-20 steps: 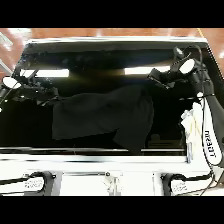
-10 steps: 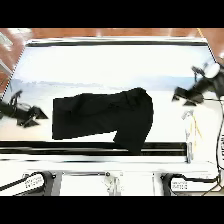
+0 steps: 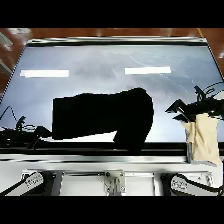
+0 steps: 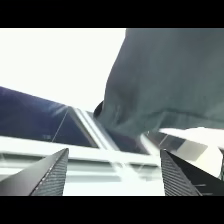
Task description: Fold the shirts.
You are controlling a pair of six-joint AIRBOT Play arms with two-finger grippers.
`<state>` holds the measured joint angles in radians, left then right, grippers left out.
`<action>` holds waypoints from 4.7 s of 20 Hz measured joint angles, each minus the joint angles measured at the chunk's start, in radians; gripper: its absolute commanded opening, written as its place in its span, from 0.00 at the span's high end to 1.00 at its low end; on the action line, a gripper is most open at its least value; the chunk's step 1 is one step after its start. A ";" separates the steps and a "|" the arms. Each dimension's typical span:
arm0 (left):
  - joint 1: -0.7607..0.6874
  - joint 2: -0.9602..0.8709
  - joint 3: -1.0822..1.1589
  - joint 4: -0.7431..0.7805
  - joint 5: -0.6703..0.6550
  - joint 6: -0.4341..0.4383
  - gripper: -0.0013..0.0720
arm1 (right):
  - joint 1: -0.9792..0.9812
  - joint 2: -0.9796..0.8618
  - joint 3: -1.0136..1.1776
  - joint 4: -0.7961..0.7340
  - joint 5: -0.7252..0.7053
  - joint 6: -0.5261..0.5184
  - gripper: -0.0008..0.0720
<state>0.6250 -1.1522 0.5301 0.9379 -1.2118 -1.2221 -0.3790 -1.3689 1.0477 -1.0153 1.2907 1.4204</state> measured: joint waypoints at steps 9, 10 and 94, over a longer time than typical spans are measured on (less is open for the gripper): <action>-0.134 -0.080 -0.026 -0.169 0.177 0.012 0.92 | 0.068 0.007 -0.025 0.035 -0.080 -0.021 0.05; -0.144 -0.085 -0.026 -0.195 0.191 0.020 0.92 | 0.072 0.006 -0.033 0.037 -0.083 -0.021 0.05; -0.436 -0.454 0.793 0.347 -0.143 -0.220 0.42 | 0.383 -0.500 0.648 -0.364 0.120 0.174 0.14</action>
<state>0.1886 -1.6062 1.3235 1.2850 -1.3544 -1.4425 0.0040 -1.8694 1.6958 -1.3788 1.4105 1.5940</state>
